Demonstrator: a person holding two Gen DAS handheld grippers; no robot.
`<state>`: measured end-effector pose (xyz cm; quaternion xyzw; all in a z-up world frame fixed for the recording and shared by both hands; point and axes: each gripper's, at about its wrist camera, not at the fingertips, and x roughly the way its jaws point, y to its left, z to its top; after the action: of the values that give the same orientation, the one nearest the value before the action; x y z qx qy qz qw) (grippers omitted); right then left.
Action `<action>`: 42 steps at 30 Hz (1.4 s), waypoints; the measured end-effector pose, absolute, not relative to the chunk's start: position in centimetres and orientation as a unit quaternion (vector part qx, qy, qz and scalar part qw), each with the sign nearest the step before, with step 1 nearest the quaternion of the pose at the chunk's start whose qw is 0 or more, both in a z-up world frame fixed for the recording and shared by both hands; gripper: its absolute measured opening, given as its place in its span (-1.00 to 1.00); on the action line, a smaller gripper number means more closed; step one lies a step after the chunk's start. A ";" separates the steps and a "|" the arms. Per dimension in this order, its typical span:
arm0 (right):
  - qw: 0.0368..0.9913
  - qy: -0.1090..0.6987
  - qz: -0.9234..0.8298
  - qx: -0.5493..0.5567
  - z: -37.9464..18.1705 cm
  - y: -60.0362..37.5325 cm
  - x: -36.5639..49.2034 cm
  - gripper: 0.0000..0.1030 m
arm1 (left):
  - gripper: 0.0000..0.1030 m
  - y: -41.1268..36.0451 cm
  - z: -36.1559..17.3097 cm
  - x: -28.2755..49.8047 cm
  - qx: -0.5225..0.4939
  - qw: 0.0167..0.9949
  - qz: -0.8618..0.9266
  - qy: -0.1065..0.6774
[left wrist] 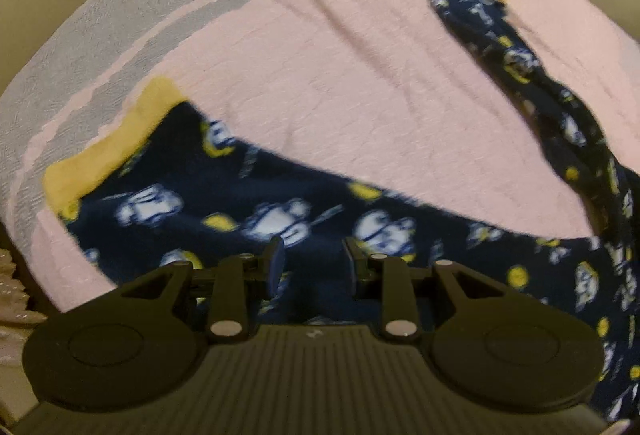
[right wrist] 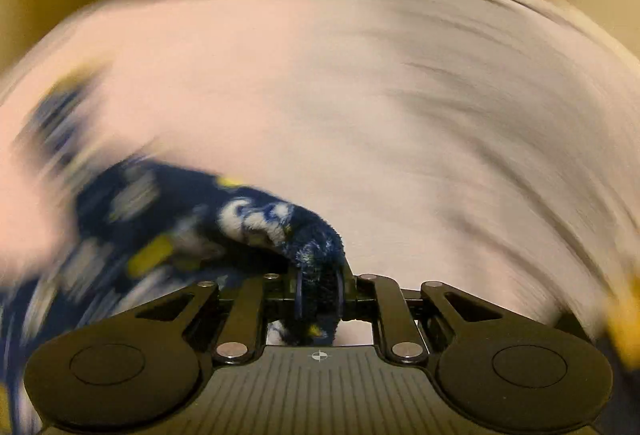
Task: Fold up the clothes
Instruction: 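Grasp the yellow cuff with the left gripper and lift it toward the waistband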
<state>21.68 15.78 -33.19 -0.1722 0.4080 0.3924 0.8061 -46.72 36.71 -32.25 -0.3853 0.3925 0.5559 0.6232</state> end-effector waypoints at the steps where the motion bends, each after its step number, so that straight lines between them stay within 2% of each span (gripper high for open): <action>1: 0.817 0.452 0.332 -0.131 -33.9 15.0 24.7 0.10 | -0.50 37.2 -32.4 -46.0 -0.387 0.628 0.549 0.392; 2: 0.820 0.475 0.302 -0.103 -34.5 14.5 26.0 0.37 | -0.50 37.7 -32.6 -45.2 -0.390 0.632 0.542 0.393; 6: 0.826 0.508 0.241 -0.040 -36.0 13.1 27.7 0.37 | -0.44 40.9 -33.6 -42.2 -0.397 0.656 0.514 0.385; 8: 0.834 0.492 0.242 -0.064 -36.3 13.2 26.3 0.38 | -0.34 43.6 -34.3 -40.6 -0.414 0.667 0.497 0.369; 10: 0.836 0.486 0.242 -0.086 -37.0 13.3 25.2 0.39 | -0.15 46.9 -35.2 -39.0 -0.429 0.677 0.483 0.352; 16: 0.841 0.486 0.233 -0.046 -37.6 12.8 24.5 0.39 | -0.14 59.3 -38.2 -34.8 -0.444 0.705 0.458 0.310; 21: 0.839 0.495 0.226 0.012 -36.9 11.8 25.1 0.39 | -0.14 69.2 -40.3 -32.1 -0.415 0.718 0.478 0.291; 26: 0.842 0.492 0.223 0.010 -36.9 12.9 24.2 0.39 | -0.03 76.8 -42.4 -30.1 -0.438 0.705 0.497 0.253; 27: 0.842 0.491 0.225 0.008 -37.0 13.1 23.7 0.39 | -0.07 77.7 -43.0 -29.6 -0.440 0.703 0.499 0.253; 28: 0.842 0.490 0.227 0.006 -37.2 13.4 23.2 0.39 | -0.26 78.5 -43.5 -29.0 -0.443 0.700 0.499 0.254; 29: 0.841 0.491 0.228 0.001 -37.4 13.7 22.6 0.39 | -0.41 78.8 -43.9 -28.5 -0.440 0.702 0.497 0.258; 30: 0.840 0.493 0.228 -0.004 -37.7 13.9 22.0 0.39 | -0.66 78.9 -44.3 -28.1 -0.436 0.704 0.494 0.264; 32: 0.836 0.497 0.232 -0.018 -38.3 14.3 21.0 0.39 | -0.74 77.6 -43.0 -27.5 -0.371 0.734 0.504 0.264; 35: 0.833 0.500 0.234 -0.029 -38.4 14.5 20.1 0.39 | -0.76 73.6 -38.2 -30.0 -0.267 0.807 0.482 0.214; 39: 0.828 0.507 0.240 -0.012 -38.0 14.4 19.7 0.39 | -0.69 68.9 -33.6 -39.3 -0.249 0.817 0.494 0.159; 41: 0.821 0.509 0.257 -0.020 -38.1 15.1 19.4 0.39 | -0.65 67.1 -34.5 -44.1 -0.262 0.789 0.522 0.192; 42: 0.818 0.509 0.266 -0.029 -38.1 15.6 19.2 0.39 | -0.53 66.3 -35.7 -46.2 -0.270 0.766 0.541 0.220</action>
<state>19.22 15.58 -38.14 -0.0293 0.5090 0.2664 0.8180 -46.18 66.28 -35.73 -0.2697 0.2202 0.5407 0.7658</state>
